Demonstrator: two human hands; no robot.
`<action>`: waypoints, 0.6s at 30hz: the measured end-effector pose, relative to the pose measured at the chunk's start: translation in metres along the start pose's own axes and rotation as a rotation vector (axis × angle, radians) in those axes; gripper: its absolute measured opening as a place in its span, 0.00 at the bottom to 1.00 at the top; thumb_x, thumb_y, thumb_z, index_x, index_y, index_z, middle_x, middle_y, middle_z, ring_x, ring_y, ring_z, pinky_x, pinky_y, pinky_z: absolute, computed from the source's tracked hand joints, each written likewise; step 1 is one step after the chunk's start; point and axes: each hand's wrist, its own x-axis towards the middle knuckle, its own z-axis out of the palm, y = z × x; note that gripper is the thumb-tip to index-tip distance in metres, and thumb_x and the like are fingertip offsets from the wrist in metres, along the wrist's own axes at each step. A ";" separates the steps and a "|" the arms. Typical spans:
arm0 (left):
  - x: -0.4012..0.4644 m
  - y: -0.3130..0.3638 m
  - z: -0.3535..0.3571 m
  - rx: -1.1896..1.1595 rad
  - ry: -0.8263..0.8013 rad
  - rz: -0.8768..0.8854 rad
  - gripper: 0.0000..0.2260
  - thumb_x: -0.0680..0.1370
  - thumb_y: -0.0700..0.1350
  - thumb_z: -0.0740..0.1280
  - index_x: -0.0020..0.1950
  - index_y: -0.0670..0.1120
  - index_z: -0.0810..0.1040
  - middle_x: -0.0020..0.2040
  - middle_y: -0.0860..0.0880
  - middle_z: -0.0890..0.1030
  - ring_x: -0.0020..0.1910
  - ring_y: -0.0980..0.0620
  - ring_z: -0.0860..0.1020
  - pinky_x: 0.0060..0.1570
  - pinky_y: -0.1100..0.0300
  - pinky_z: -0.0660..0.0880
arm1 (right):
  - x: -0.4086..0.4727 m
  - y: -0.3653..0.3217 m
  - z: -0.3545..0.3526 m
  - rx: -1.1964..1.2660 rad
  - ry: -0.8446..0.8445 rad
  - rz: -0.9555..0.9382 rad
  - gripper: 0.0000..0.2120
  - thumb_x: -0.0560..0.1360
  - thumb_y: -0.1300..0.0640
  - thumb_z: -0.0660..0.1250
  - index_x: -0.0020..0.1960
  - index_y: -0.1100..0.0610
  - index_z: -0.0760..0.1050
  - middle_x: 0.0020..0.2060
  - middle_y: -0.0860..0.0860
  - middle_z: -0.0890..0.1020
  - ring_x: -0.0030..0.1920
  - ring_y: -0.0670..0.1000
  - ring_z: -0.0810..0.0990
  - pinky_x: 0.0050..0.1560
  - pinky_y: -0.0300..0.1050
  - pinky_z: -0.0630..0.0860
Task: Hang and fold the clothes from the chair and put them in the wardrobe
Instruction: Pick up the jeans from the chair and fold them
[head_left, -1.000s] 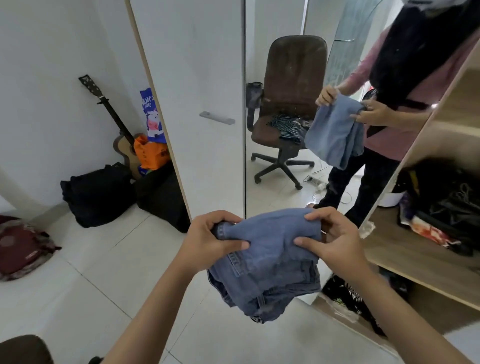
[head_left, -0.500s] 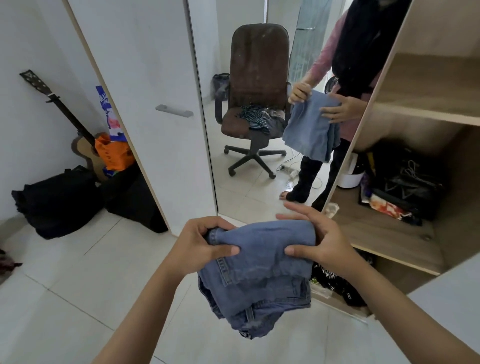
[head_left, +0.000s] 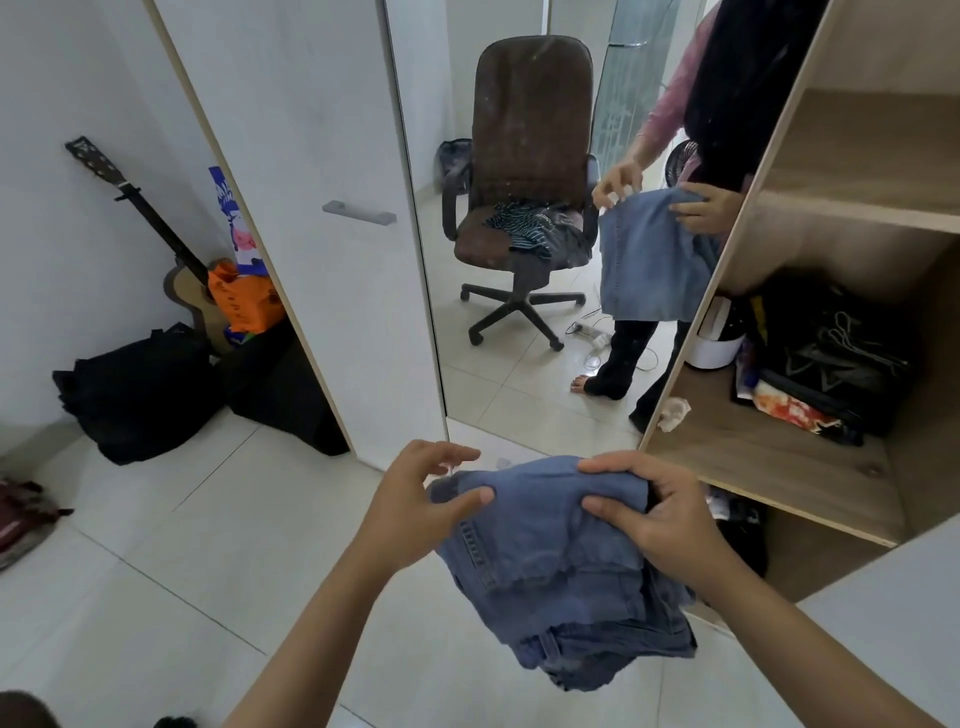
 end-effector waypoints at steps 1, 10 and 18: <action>-0.006 0.005 0.003 -0.010 0.067 -0.033 0.10 0.71 0.53 0.72 0.51 0.58 0.78 0.47 0.56 0.79 0.46 0.59 0.78 0.43 0.68 0.75 | -0.002 0.002 0.000 -0.010 -0.002 -0.005 0.20 0.66 0.72 0.74 0.45 0.48 0.82 0.44 0.42 0.85 0.48 0.43 0.82 0.51 0.32 0.75; -0.022 0.021 0.039 -0.540 -0.307 -0.665 0.18 0.77 0.64 0.57 0.65 0.60 0.66 0.59 0.43 0.80 0.46 0.44 0.84 0.34 0.56 0.79 | -0.017 0.014 0.007 0.021 -0.144 -0.075 0.19 0.67 0.77 0.71 0.46 0.54 0.82 0.45 0.51 0.83 0.49 0.53 0.82 0.51 0.42 0.78; -0.026 0.014 0.085 -0.817 0.168 -0.678 0.15 0.74 0.35 0.68 0.59 0.46 0.76 0.49 0.42 0.81 0.46 0.44 0.82 0.50 0.45 0.80 | -0.043 0.025 0.014 0.083 -0.132 0.108 0.19 0.65 0.74 0.72 0.47 0.53 0.81 0.42 0.54 0.83 0.42 0.56 0.82 0.43 0.49 0.80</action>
